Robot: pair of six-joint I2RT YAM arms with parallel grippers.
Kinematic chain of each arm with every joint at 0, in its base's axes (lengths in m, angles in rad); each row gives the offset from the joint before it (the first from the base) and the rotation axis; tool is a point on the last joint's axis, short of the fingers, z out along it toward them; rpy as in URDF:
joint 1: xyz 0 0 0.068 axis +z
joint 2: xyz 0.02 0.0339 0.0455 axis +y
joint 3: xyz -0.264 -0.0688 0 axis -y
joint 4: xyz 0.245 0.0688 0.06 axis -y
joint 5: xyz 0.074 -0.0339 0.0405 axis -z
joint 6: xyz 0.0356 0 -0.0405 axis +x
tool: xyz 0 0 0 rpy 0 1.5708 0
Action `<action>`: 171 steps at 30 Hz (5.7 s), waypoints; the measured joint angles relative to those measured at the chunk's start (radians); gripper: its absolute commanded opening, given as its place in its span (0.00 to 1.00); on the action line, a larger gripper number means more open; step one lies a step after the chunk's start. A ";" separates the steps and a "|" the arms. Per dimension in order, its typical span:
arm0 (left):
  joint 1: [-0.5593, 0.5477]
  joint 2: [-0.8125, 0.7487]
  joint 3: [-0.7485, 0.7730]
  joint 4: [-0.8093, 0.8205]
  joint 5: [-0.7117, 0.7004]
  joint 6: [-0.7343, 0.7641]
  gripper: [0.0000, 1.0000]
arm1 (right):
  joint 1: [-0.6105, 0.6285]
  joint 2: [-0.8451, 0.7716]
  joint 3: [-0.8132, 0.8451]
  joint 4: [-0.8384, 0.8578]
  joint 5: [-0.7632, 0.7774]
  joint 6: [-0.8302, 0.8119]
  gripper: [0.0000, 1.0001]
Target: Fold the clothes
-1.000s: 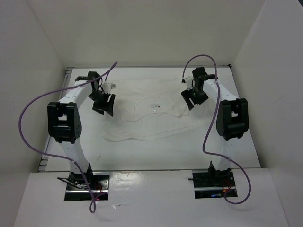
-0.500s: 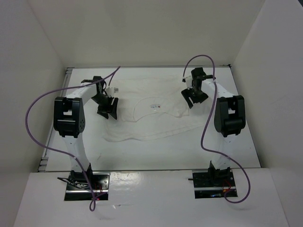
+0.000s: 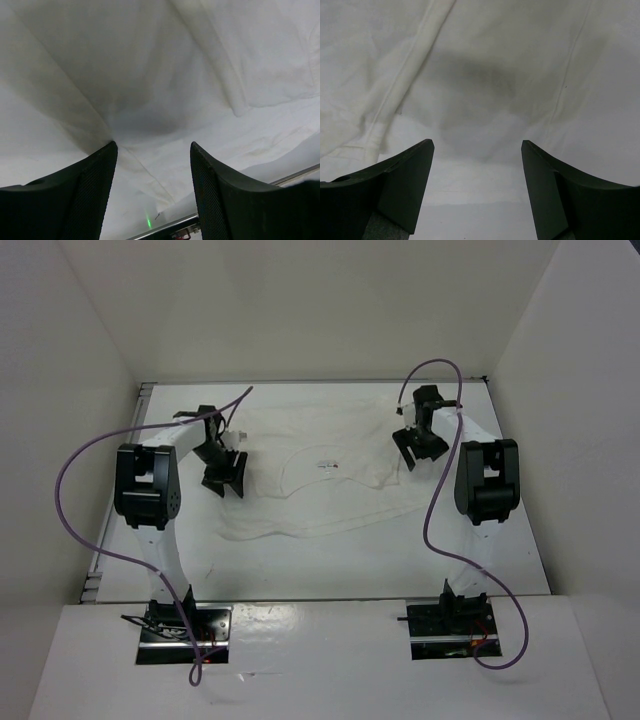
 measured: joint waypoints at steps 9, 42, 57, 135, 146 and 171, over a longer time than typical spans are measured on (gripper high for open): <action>0.068 0.032 0.049 -0.047 -0.111 0.002 0.68 | 0.000 0.009 -0.003 0.002 -0.015 0.001 0.79; 0.042 -0.100 -0.016 -0.133 0.149 0.157 0.49 | 0.185 -0.126 -0.055 -0.027 -0.109 -0.007 0.65; 0.016 -0.051 -0.055 0.079 0.105 0.106 0.63 | 0.213 -0.126 -0.062 -0.021 -0.118 -0.003 0.69; 0.022 -0.450 -0.389 0.240 -0.254 0.186 0.90 | 0.478 -0.123 -0.266 0.173 0.007 -0.384 0.63; 0.022 -0.450 -0.389 0.228 -0.257 0.186 0.90 | 0.478 -0.123 -0.266 0.173 0.004 -0.394 0.58; 0.022 -0.449 -0.389 0.226 -0.256 0.186 0.90 | 0.478 -0.102 -0.227 0.169 0.000 -0.401 0.27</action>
